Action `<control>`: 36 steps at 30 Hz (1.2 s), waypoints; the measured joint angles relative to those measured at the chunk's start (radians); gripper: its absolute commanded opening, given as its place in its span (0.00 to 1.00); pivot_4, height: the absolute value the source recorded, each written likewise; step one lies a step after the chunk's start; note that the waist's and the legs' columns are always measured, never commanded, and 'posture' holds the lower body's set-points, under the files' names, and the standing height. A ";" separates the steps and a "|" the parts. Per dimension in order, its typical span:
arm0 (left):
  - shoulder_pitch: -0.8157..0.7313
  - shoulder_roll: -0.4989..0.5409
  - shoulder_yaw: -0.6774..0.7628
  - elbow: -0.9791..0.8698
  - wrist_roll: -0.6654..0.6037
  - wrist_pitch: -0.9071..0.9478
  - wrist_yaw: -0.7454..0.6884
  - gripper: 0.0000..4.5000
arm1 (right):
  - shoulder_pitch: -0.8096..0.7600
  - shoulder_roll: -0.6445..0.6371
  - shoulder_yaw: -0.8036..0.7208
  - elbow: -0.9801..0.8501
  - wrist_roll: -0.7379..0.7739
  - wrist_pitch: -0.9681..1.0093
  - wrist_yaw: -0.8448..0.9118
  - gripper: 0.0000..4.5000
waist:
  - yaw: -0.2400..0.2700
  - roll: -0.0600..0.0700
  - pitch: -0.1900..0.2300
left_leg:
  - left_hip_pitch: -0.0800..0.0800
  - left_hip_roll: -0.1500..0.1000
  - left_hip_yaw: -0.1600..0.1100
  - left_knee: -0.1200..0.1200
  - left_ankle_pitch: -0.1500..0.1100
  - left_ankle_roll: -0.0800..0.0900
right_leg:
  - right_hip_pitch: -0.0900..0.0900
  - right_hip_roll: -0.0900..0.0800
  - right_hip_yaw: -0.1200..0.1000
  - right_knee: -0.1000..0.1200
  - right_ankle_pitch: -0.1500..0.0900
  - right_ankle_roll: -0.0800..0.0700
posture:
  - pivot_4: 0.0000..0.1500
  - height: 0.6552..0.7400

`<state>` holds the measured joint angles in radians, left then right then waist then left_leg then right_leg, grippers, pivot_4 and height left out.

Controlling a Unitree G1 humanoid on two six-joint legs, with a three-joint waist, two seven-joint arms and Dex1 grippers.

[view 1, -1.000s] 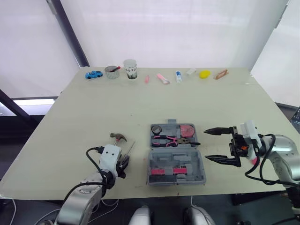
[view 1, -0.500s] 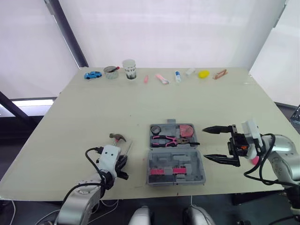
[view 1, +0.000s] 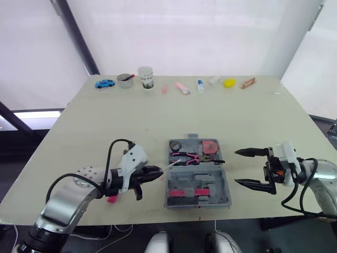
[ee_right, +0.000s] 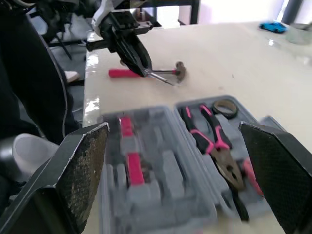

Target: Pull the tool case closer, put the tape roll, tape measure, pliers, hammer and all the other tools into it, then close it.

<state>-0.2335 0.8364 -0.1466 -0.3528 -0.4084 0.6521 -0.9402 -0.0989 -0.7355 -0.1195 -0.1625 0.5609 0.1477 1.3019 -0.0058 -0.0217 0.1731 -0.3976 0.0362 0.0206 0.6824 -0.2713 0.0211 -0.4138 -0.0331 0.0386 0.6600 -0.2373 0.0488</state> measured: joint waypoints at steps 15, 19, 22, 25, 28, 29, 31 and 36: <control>-0.484 -0.170 -0.445 0.269 0.254 0.138 -0.149 0.02 | 0.218 -0.052 -0.174 -0.098 0.001 0.000 -0.068 1.00 | -0.006 0.000 0.001 | 0.000 0.001 0.000 0.001 0.000 0.000 | 0.000 0.004 0.002 0.000 0.000 0.000 | 1.00 1.00; -0.512 -0.200 -0.460 0.291 0.281 0.148 -0.156 0.02 | 0.252 -0.051 -0.180 -0.125 0.001 0.000 -0.090 1.00 | -0.007 -0.001 0.001 | 0.000 0.001 0.000 0.001 0.000 0.000 | 0.000 0.003 0.002 0.000 0.000 0.000 | 1.00 1.00; -0.532 -0.217 -0.487 0.321 0.308 0.148 -0.167 0.02 | 0.269 -0.045 -0.182 -0.152 0.001 0.000 -0.112 1.00 | -0.006 0.000 0.000 | 0.000 0.001 0.000 0.001 0.000 0.000 | 0.000 0.003 0.002 0.000 0.000 0.000 | 1.00 1.00; -0.553 -0.239 -0.502 0.364 0.330 0.144 -0.179 0.02 | 0.286 -0.040 -0.182 -0.166 0.000 0.000 -0.131 1.00 | -0.004 -0.001 0.000 | -0.001 0.001 0.000 0.001 0.000 0.000 | 0.000 0.003 0.002 0.000 0.000 0.000 | 1.00 1.00; -0.567 -0.252 -0.521 0.387 0.346 0.135 -0.198 0.02 | 0.288 -0.038 -0.182 -0.175 0.000 -0.001 -0.137 1.00 | -0.004 -0.001 0.000 | 0.000 0.001 0.000 0.001 0.000 0.000 | 0.000 0.003 0.002 0.000 0.000 0.000 | 1.00 1.00; -0.567 -0.259 -0.525 0.392 0.350 0.131 -0.200 0.02 | 0.288 -0.038 -0.182 -0.175 0.000 -0.001 -0.139 1.00 | -0.005 -0.001 0.000 | 0.000 0.001 0.000 0.001 0.000 0.000 | 0.000 0.003 0.002 0.000 0.000 0.000 | 1.00 1.00; -0.567 -0.271 -0.530 0.408 0.364 0.125 -0.202 0.02 | 0.288 -0.038 -0.182 -0.175 -0.003 -0.002 -0.146 1.00 | -0.005 -0.001 0.000 | 0.000 0.001 0.000 0.001 0.000 0.000 | 0.000 0.003 0.002 0.000 0.000 0.000 | 1.00 1.00; -0.567 -0.287 -0.531 0.420 0.389 0.119 -0.205 0.02 | 0.288 -0.038 -0.182 -0.176 -0.006 -0.009 -0.156 1.00 | -0.004 -0.001 0.000 | 0.000 0.001 0.000 0.001 0.000 0.000 | 0.000 0.003 0.002 0.000 0.000 0.000 | 1.00 1.00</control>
<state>-0.8006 0.5498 -0.6775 0.0672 -0.0192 0.7707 -1.1452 0.1892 -0.7735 -0.3012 -0.3382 0.5550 0.1391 1.1460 -0.0101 -0.0223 0.1736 -0.3981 0.0370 0.0205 0.6838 -0.2713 0.0213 -0.4135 -0.0298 0.0410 0.6602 -0.2375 0.0490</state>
